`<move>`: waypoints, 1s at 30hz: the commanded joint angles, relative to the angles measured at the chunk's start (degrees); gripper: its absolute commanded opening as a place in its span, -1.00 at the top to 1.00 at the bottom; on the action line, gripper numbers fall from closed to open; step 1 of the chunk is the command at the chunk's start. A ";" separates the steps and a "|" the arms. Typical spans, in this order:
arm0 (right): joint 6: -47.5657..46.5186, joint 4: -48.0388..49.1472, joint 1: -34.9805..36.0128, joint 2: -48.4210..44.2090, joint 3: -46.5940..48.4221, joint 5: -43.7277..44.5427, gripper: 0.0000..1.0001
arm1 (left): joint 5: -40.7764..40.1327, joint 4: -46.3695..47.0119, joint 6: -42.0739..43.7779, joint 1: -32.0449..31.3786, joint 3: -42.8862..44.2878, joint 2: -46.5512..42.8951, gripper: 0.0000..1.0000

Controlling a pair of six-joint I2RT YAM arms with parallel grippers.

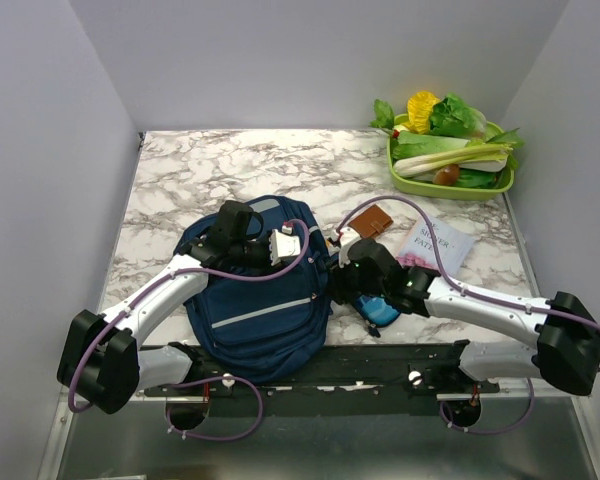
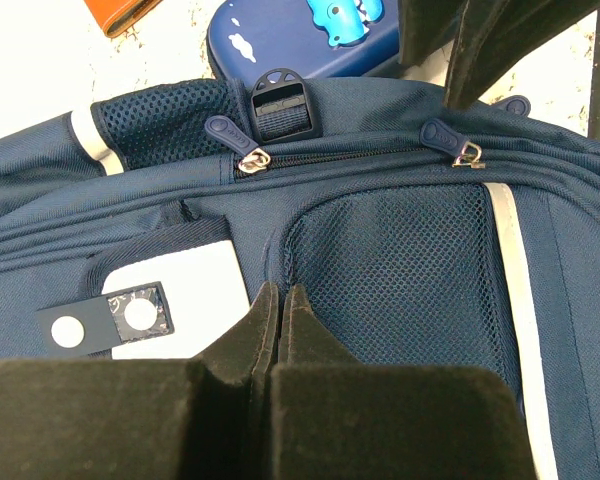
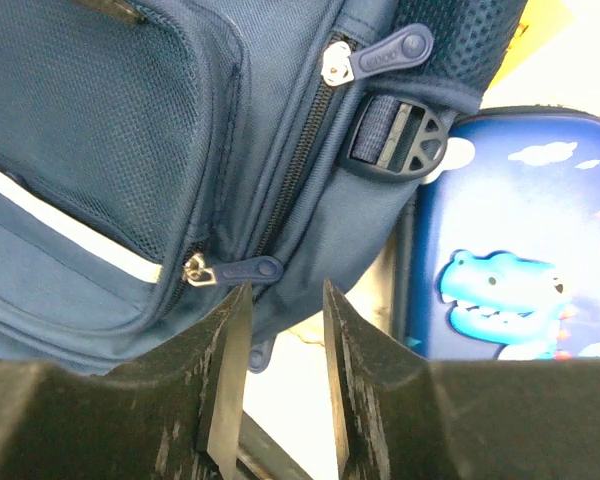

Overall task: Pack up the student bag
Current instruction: Unzip the student bag at the center of the board.

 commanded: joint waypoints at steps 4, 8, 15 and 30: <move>-14.40 1.27 0.48 -3.34 -1.90 -0.61 -0.06 | 0.99 -0.14 0.86 -0.73 -0.47 -0.98 1.00; -18.72 4.09 0.48 -3.00 -2.61 -5.36 -0.07 | 0.90 -0.41 0.86 -0.73 -0.30 -0.90 1.00; -23.74 7.25 0.83 -0.53 -2.08 -8.35 -0.06 | 0.90 -0.67 0.95 -0.82 0.23 -0.63 1.00; -22.86 14.73 3.55 5.36 -4.80 -4.23 0.12 | 0.28 -1.20 0.69 -0.82 0.84 -0.19 1.00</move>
